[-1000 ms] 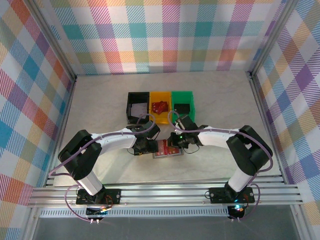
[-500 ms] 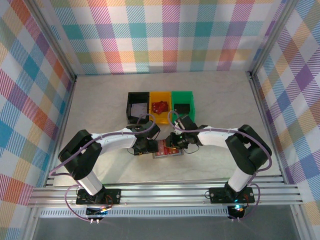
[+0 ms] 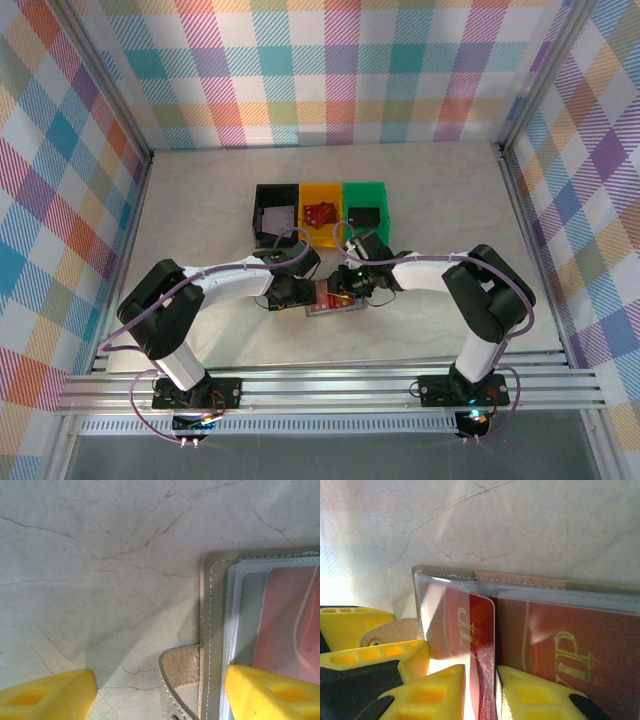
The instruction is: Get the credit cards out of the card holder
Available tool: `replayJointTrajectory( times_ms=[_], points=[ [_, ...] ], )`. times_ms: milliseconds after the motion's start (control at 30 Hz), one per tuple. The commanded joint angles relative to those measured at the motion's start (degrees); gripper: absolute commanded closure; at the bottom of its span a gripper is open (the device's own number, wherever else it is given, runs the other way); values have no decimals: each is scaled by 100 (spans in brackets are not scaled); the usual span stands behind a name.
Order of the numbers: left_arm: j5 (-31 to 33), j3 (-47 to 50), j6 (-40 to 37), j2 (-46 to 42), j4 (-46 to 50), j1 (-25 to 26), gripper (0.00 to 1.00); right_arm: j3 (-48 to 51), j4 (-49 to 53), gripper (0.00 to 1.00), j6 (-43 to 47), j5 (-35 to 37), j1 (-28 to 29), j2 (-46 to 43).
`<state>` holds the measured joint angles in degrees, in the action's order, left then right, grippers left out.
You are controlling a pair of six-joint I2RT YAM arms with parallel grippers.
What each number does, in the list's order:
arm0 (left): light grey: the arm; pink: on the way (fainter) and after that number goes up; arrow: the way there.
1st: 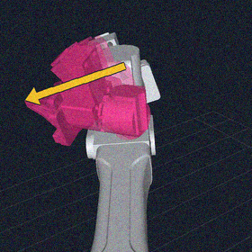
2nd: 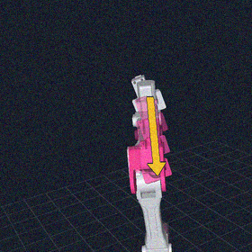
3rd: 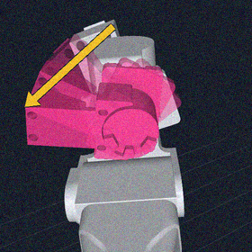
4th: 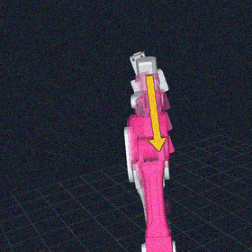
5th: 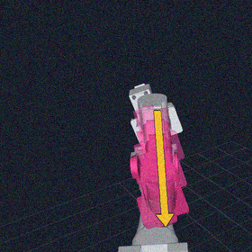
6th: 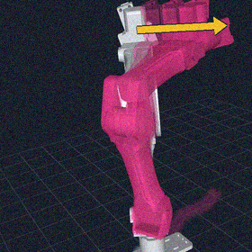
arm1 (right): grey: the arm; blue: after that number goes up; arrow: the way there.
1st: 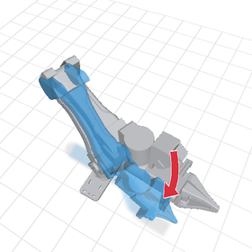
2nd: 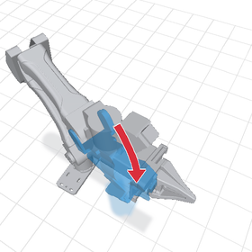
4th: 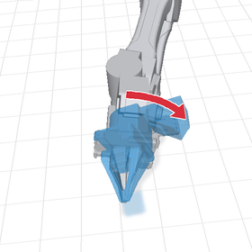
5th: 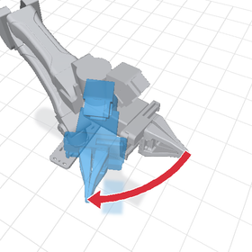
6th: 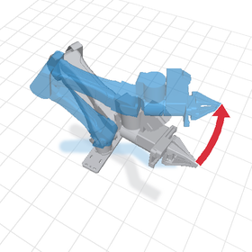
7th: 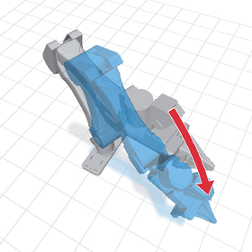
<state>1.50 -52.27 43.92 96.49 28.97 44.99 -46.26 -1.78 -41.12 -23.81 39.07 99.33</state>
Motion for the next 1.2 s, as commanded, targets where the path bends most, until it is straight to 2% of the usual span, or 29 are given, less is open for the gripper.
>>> replayJointTrajectory(
  times_ms=[0,267,700,1167],
  points=[
    [-896,487,89,984,-1146,197,29,207,-479,77,61,-127,4,137],
    [-908,497,88,1050,-1201,195,29,340,-758,82,87,-417,4,74],
    [-949,477,74,1120,-1215,194,29,491,-1300,82,104,-923,4,-18],
    [-922,447,43,1119,-1139,196,29,530,-1371,96,131,-1007,5,-93]
  ],
)
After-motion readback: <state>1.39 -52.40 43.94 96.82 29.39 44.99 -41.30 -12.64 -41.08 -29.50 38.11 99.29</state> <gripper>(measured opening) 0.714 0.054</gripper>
